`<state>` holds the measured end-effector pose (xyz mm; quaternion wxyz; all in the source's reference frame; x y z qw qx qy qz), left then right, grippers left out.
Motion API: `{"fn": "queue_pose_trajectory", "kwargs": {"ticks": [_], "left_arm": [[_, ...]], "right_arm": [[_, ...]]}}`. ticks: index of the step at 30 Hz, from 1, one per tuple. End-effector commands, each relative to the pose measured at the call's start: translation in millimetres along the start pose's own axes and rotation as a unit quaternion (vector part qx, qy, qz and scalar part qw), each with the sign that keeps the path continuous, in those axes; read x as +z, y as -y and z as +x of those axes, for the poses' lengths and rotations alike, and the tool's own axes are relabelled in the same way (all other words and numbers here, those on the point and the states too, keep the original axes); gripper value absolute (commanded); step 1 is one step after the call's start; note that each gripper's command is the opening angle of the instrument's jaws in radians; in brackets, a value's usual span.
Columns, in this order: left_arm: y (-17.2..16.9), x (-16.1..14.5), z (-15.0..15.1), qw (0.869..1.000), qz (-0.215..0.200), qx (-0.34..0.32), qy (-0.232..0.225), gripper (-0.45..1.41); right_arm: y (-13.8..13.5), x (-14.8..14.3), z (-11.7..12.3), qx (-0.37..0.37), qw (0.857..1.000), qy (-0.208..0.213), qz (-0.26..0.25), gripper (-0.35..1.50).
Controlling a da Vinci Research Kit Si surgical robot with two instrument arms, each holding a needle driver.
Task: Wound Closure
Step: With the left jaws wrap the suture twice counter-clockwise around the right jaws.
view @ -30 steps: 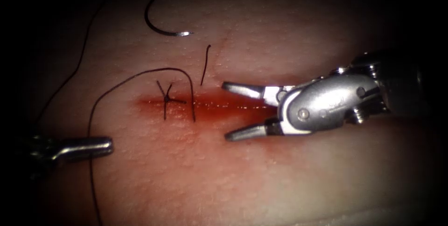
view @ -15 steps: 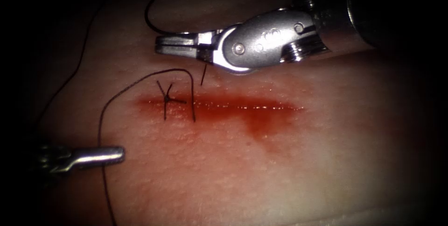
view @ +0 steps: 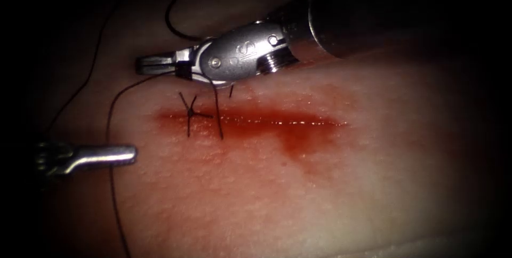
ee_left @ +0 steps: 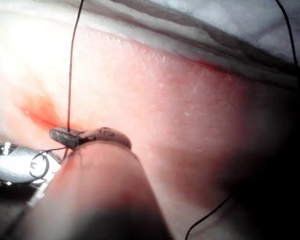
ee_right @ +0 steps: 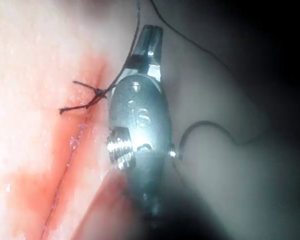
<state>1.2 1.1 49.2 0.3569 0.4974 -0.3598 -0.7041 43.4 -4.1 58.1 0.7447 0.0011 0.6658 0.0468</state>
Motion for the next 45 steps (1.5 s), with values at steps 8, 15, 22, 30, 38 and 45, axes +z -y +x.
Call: {"fn": "queue_pose_trajectory", "kwargs": {"ticks": [8, 15, 22, 30, 38, 45], "left_arm": [[-3.1, 1.8, -5.4, 0.999, -0.029, -0.011, -0.016, -0.45], [-5.5, 2.2, -7.5, 0.998, -0.057, -0.03, -0.019, -0.45], [-6.6, 3.1, -7.8, 0.997, -0.066, -0.032, -0.016, -0.45], [-8.0, 4.0, -8.5, 0.996, -0.076, -0.036, -0.017, -0.45], [-10.1, 6.1, -7.9, 0.995, -0.087, -0.047, -0.027, -0.45], [-10.0, 7.5, -5.6, 0.994, -0.09, -0.049, -0.037, -0.45]], "right_arm": [[1.8, -1.3, -0.4, 0.051, 0.996, -0.069, 0.022, -0.35], [2.1, -2.5, -1.4, 0.1, 0.989, -0.105, 0.001, -0.35], [2.4, -2.0, -1.6, 0.234, 0.954, -0.187, 0.011, -0.35], [2.4, -2.5, -1.4, 0.262, 0.934, -0.241, 0.002, -0.35], [1.8, -2.7, -0.7, 0.269, 0.93, -0.251, -0.015, -0.35], [1.6, -2.9, -1.0, 0.271, 0.94, -0.185, -0.096, 1.08]]}}
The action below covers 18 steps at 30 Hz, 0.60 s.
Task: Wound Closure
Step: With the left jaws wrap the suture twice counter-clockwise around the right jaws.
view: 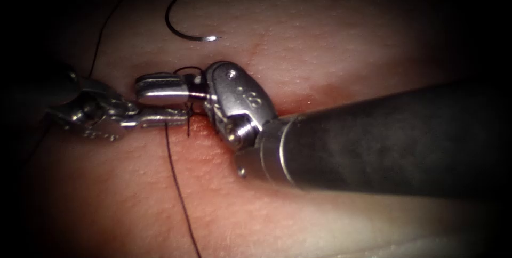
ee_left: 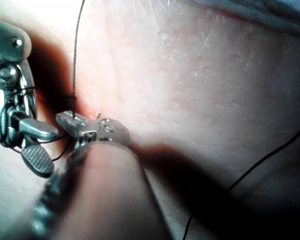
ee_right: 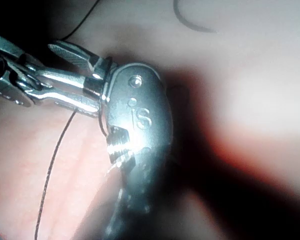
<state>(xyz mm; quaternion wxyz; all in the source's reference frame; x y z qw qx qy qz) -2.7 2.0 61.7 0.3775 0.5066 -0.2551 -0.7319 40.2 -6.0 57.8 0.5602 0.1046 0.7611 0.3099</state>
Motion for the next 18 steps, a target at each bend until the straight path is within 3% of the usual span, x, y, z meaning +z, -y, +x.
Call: {"fn": "queue_pose_trajectory", "kwargs": {"ticks": [1, 5, 10, 18], "left_arm": [[-0.1, 0.7, -0.1, 1.0, 0.0, 0.002, -0.001, -0.45], [0.4, 1.1, 1.7, 1.0, -0.003, 0.005, -0.008, -0.45], [0.5, 2.3, 3.4, 1.0, -0.006, 0.012, -0.019, -0.45], [1.7, 2.0, 4.6, 0.999, 0.003, 0.003, -0.049, -0.45]], "right_arm": [[-0.6, 0.1, -0.8, -0.011, 1.0, 0.012, -0.013, 1.1], [-0.9, -0.2, -0.2, -0.069, 0.995, 0.052, -0.047, 1.16], [-0.2, 0.1, 0.8, -0.106, 0.989, 0.061, -0.08, 1.13], [0.2, 0.3, 0.4, -0.143, 0.979, 0.129, -0.063, 1.08]]}}
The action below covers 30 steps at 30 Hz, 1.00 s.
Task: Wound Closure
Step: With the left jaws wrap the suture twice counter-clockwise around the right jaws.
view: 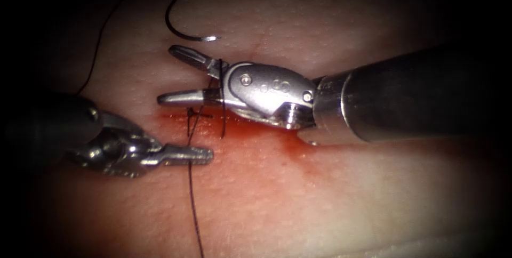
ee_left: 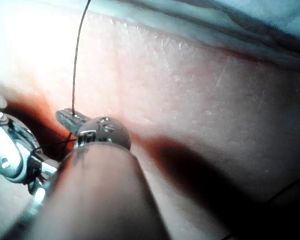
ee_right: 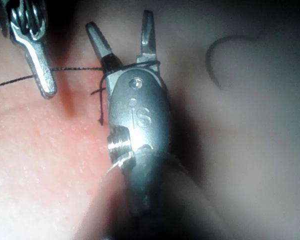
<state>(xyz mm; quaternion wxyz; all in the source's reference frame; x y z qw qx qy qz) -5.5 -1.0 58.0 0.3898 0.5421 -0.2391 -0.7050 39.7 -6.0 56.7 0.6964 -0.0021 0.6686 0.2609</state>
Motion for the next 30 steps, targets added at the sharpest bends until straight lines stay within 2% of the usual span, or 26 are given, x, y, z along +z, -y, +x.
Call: {"fn": "queue_pose_trajectory", "kwargs": {"ticks": [1, 3, 4, 8, 11, 13, 14, 19, 25, 28, 30], "left_arm": [[0.1, 0.4, -0.4, 1.0, 0.004, -0.002, -0.011, -0.45], [0.6, 0.0, -0.5, 1.0, 0.005, -0.005, -0.025, -0.45], [1.5, -0.7, -0.5, 0.999, 0.01, -0.014, -0.051, -0.45], [3.0, -1.6, -0.2, 0.995, 0.008, -0.025, -0.092, -0.45], [3.7, -2.0, -0.4, 0.994, 0.001, -0.023, -0.109, -0.45], [4.2, -2.4, -1.1, 0.992, -0.004, -0.024, -0.122, -0.45], [4.6, -2.7, -1.7, 0.991, -0.003, -0.025, -0.129, -0.45], [5.7, -3.3, -3.4, 0.989, -0.006, -0.033, -0.146, -0.45], [6.4, -3.2, -5.2, 0.986, -0.012, -0.037, -0.16, -0.45], [6.1, -3.2, -6.8, 0.985, -0.013, -0.045, -0.169, -0.45], [5.7, -3.2, -8.2, 0.983, -0.014, -0.052, -0.177, -0.45]], "right_arm": [[0.1, 0.7, -0.6, -0.003, 1.0, 0.007, 0.007, 1.05], [0.4, 0.7, -0.9, -0.01, 0.999, 0.019, 0.027, 0.98], [0.8, 0.8, -1.4, -0.016, 0.998, 0.037, 0.044, 0.96], [1.4, 0.8, -2.3, -0.024, 0.994, 0.065, 0.081, 0.9], [1.8, 0.8, -2.8, -0.028, 0.991, 0.076, 0.103, 0.84], [1.9, 0.7, -3.1, -0.028, 0.989, 0.074, 0.122, 0.58], [2.1, 0.6, -3.4, -0.029, 0.987, 0.078, 0.137, 0.51], [2.7, 0.5, -4.9, -0.026, 0.98, 0.089, 0.177, 0.51], [2.7, 0.0, -6.3, -0.015, 0.977, 0.083, 0.196, 0.56], [3.3, -0.2, -7.0, -0.012, 0.972, 0.071, 0.226, 0.51], [3.6, -0.4, -7.2, -0.009, 0.966, 0.06, 0.253, 0.37]]}}
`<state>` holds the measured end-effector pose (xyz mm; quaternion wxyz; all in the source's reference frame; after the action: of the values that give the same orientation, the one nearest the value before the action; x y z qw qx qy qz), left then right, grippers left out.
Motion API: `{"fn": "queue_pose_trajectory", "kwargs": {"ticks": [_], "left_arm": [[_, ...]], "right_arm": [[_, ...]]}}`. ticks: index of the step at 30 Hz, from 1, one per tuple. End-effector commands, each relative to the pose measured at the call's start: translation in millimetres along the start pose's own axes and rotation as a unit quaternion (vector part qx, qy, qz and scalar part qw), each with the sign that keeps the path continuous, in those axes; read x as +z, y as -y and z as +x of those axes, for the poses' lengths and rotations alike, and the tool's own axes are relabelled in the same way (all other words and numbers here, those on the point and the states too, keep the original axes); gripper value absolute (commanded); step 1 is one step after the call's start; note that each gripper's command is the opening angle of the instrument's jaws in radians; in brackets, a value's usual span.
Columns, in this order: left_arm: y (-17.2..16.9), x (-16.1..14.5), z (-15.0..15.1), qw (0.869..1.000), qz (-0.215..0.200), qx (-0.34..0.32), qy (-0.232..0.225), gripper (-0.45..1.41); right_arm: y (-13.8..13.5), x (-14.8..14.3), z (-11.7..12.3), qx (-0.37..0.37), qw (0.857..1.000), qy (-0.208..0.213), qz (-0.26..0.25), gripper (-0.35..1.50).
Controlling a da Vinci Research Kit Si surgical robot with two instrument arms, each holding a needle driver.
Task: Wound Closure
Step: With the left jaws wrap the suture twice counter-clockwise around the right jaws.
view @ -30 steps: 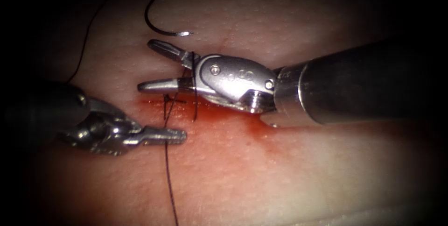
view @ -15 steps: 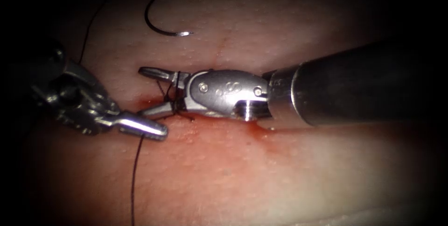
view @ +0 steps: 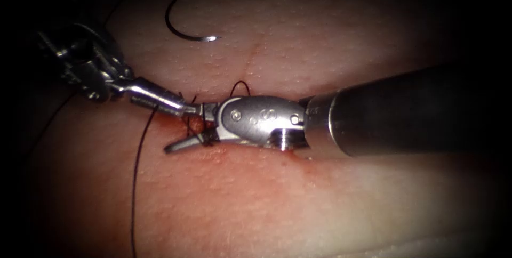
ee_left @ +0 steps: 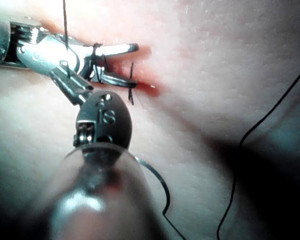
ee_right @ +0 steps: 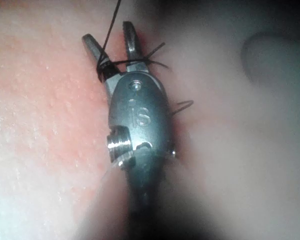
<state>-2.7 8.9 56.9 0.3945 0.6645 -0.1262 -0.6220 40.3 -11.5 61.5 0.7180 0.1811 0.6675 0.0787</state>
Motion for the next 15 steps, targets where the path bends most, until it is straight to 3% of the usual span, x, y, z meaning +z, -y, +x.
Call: {"fn": "queue_pose_trajectory", "kwargs": {"ticks": [1, 7, 9, 15], "left_arm": [[-0.1, 0.2, -1.3, 1.0, 0.0, -0.002, -0.003, -0.45], [-1.2, -0.7, -4.1, 1.0, -0.002, -0.015, -0.009, -0.45], [-2.0, -0.8, -5.7, 1.0, -0.002, -0.02, -0.008, -0.45], [-5.3, -0.1, -7.6, 0.999, -0.009, -0.032, 0.007, -0.45]], "right_arm": [[0.1, 0.6, -0.6, 0.001, 1.0, -0.006, 0.012, 0.36], [0.9, 0.2, -0.5, 0.011, 0.997, -0.055, 0.049, 0.36], [1.2, 0.0, -0.1, 0.018, 0.994, -0.089, 0.052, 0.36], [1.1, -0.6, 0.1, 0.042, 0.986, -0.16, 0.019, 0.39]]}}
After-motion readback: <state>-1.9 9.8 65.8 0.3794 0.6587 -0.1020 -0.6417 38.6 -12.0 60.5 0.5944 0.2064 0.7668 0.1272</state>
